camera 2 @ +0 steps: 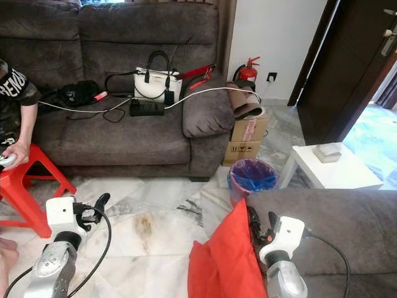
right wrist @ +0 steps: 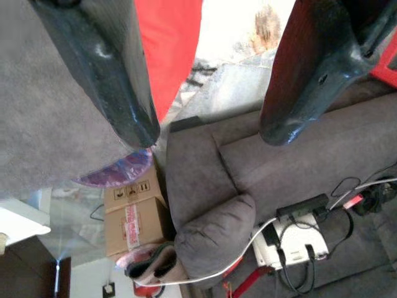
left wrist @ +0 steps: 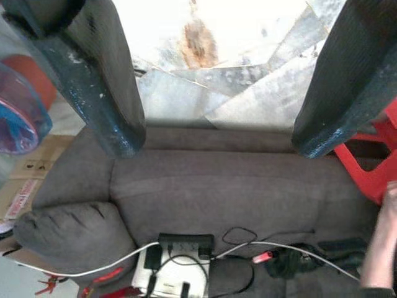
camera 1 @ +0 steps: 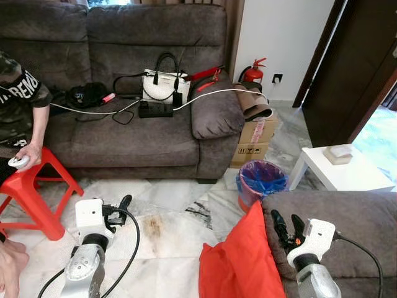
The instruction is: Move the pillow to the sofa from floor
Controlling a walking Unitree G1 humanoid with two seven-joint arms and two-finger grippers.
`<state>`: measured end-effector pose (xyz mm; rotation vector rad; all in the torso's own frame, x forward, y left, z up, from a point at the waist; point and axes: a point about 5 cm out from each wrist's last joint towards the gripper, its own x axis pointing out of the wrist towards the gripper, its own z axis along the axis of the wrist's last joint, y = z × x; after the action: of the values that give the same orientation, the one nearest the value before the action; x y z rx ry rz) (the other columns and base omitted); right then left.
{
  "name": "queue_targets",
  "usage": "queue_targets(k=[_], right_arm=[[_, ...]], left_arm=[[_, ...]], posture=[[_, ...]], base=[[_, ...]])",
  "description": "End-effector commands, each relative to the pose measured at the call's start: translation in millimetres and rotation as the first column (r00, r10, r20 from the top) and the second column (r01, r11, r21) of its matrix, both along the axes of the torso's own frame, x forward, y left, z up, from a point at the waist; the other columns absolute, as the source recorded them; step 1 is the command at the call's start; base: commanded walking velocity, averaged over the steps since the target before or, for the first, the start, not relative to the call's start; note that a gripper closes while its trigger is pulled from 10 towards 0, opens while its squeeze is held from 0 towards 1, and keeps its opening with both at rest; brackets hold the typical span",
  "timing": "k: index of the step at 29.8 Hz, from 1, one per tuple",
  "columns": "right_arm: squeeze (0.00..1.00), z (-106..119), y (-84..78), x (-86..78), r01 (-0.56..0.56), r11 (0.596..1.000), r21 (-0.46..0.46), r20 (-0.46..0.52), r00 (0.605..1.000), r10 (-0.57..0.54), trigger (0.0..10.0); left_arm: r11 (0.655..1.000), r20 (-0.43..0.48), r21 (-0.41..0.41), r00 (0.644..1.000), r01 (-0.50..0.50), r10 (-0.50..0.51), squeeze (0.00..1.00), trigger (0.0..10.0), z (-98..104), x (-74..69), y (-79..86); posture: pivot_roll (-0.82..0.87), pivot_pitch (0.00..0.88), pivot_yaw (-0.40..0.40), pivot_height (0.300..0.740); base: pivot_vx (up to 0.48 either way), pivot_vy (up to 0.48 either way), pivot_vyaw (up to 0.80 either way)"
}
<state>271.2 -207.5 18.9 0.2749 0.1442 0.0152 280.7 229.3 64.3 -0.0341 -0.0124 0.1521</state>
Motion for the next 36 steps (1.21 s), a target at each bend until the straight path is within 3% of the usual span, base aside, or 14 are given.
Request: queue_targets(k=[1, 14, 22, 36], right_arm=[[0.00, 4, -2.5, 0.0, 0.019, 1.000, -0.009, 0.026, 0.999, -0.018, 10.0], [0.00, 11, 1.6, -1.6, 0.033, 0.999, 0.008, 0.064, 0.997, -0.033, 10.0], [0.00, 9, 0.7, -0.4, 0.071, 0.997, -0.001, 0.003, 0.997, -0.071, 10.0], [0.00, 3, 5.5, -2.7, 0.076, 0.997, -0.024, -0.042, 0.996, -0.077, 10.0]], left_arm=[[1.000, 0.018, 0.011, 1.000, -0.005, 0.004, 0.00, 10.0, 3, -3.5, 4.5], [0.998, 0.034, 0.053, 0.999, 0.017, -0.019, 0.00, 10.0, 9, -7.8, 6.5], [0.998, 0.039, 0.048, 0.998, 0.045, -0.047, 0.00, 10.0, 13, -5.4, -1.4], [0.998, 0.024, 0.051, 0.999, 0.047, -0.049, 0.00, 10.0, 15, -7.4, 1.1]], posture=[[0.08, 0.019, -0.031, 0.740], [0.10, 0.039, -0.026, 0.740], [0.10, 0.073, -0.021, 0.725], [0.11, 0.092, -0.014, 0.710]], base=[[0.000, 0.000, 0.00], [0.000, 0.000, 0.00], [0.000, 0.000, 0.00], [0.000, 0.000, 0.00]])
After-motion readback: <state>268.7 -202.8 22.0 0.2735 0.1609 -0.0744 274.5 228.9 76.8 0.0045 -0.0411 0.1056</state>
